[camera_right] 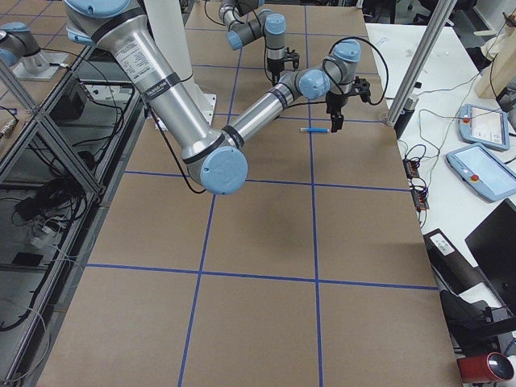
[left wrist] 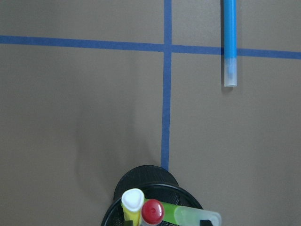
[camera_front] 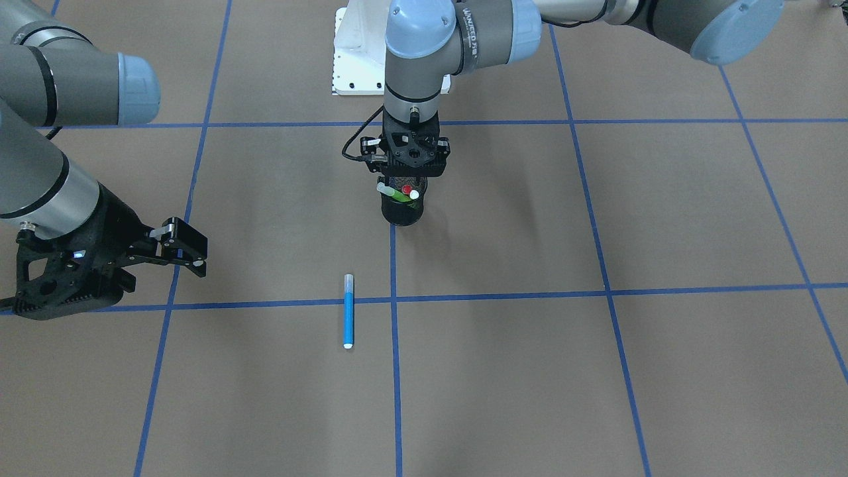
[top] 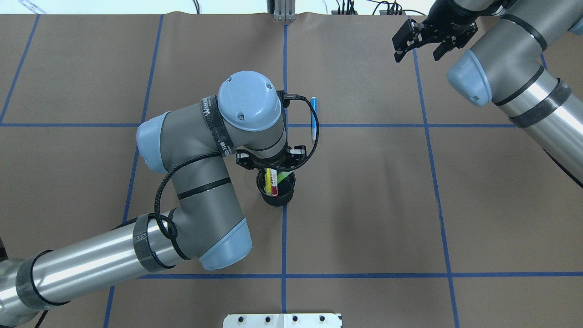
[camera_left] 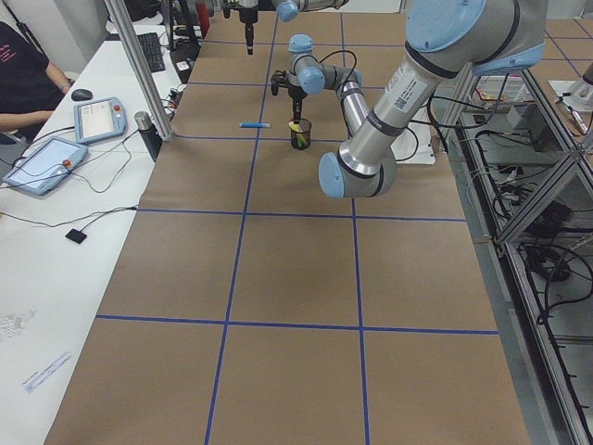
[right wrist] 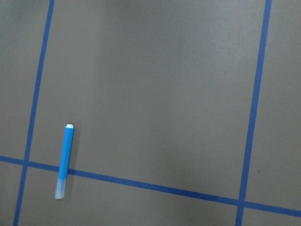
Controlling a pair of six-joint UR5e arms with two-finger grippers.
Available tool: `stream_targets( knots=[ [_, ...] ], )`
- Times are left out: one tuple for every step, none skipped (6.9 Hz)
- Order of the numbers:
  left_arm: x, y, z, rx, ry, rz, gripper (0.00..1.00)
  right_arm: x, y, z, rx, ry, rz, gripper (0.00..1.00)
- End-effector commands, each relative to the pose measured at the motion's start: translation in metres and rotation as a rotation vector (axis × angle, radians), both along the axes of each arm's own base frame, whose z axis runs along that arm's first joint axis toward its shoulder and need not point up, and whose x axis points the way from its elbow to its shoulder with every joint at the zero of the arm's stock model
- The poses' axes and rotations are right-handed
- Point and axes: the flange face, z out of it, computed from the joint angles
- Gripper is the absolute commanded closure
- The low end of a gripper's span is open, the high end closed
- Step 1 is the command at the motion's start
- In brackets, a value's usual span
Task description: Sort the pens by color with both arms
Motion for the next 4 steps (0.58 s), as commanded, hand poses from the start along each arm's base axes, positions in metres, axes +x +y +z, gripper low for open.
stream_targets(
  knots=[
    [-0.0003,-0.002,0.0009,-0.002,-0.004,-0.002,0.49,0.0,-0.0003,0.0004,0.002,0.002,0.0,0.01],
    [0.0,-0.0024,0.0005,-0.001,-0.005,-0.004,0.49,0.0001,-0.0004,0.0003,0.003,0.003,0.001,0.01],
    [-0.0011,-0.003,-0.0011,0.001,-0.002,-0.005,0.49,0.0001,-0.0004,0.0003,0.003,0.003,0.001,0.01],
    [-0.0039,-0.006,-0.0019,0.018,-0.007,-0.019,0.5,0.0001,-0.0004,0.0003,0.005,0.003,0.0,0.01]
  ],
)
